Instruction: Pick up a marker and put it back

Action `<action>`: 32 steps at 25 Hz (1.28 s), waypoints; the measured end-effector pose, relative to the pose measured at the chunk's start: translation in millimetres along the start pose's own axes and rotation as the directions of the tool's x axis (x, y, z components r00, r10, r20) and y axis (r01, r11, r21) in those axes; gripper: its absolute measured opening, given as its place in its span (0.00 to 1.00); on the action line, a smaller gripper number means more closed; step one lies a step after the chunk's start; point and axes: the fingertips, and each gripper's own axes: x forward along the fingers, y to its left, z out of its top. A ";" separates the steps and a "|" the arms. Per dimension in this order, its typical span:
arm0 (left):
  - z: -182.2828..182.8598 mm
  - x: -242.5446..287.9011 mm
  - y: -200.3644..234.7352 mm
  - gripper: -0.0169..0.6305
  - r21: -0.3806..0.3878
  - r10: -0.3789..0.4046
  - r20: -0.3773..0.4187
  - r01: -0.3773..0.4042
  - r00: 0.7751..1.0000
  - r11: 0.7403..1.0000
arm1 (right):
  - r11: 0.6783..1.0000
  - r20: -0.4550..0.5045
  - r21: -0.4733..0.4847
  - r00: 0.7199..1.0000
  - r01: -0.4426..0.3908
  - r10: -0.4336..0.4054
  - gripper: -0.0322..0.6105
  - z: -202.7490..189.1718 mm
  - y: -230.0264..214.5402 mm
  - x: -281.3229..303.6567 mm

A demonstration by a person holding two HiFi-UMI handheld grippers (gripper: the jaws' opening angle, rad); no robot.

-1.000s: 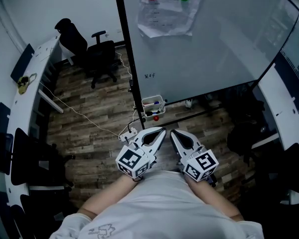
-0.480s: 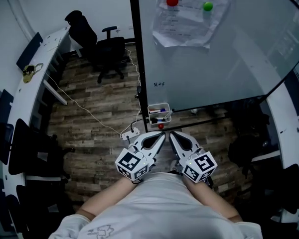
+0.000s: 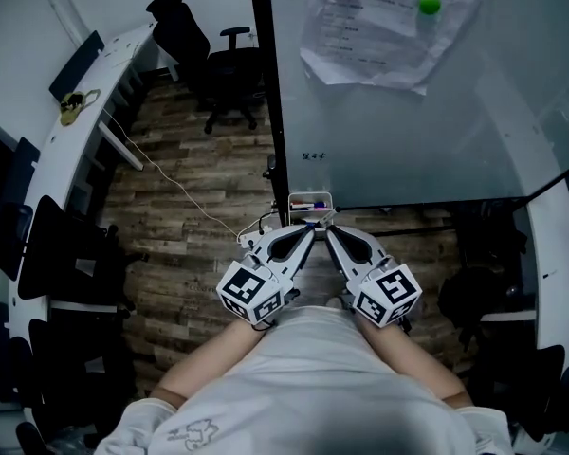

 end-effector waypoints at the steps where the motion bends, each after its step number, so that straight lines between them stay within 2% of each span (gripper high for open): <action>1: -1.9 4.0 0.6 0.03 0.002 0.016 -0.001 -0.016 1.000 1.000 | 1.000 -0.006 0.006 1.000 -0.010 0.010 0.07 -1.4 -6.4 -0.6; 8: -12.5 25.7 8.7 0.03 0.016 0.128 -0.005 -0.128 0.992 0.992 | 0.997 -0.035 0.059 0.998 -0.055 0.057 0.07 -1.3 -51.9 -2.7; 12: -20.4 25.2 23.0 0.03 0.007 0.213 0.002 -0.213 0.977 0.977 | 0.993 -0.054 0.074 0.994 -0.093 0.097 0.07 -4.9 -66.8 1.7; 17: -38.8 23.4 31.5 0.03 -0.018 0.278 -0.018 -0.278 0.960 0.960 | 0.983 -0.095 0.136 0.986 -0.125 0.139 0.07 -25.2 -79.3 4.4; 27: -49.6 40.2 47.4 0.03 -0.034 0.295 -0.045 -0.297 0.954 0.954 | 0.978 -0.163 0.183 0.977 -0.104 0.134 0.07 -48.9 -105.7 12.1; 32: -55.4 43.2 56.4 0.03 -0.070 0.286 -0.059 -0.290 0.956 0.954 | 0.978 -0.142 0.184 0.982 -0.096 0.123 0.07 -47.6 -113.4 19.6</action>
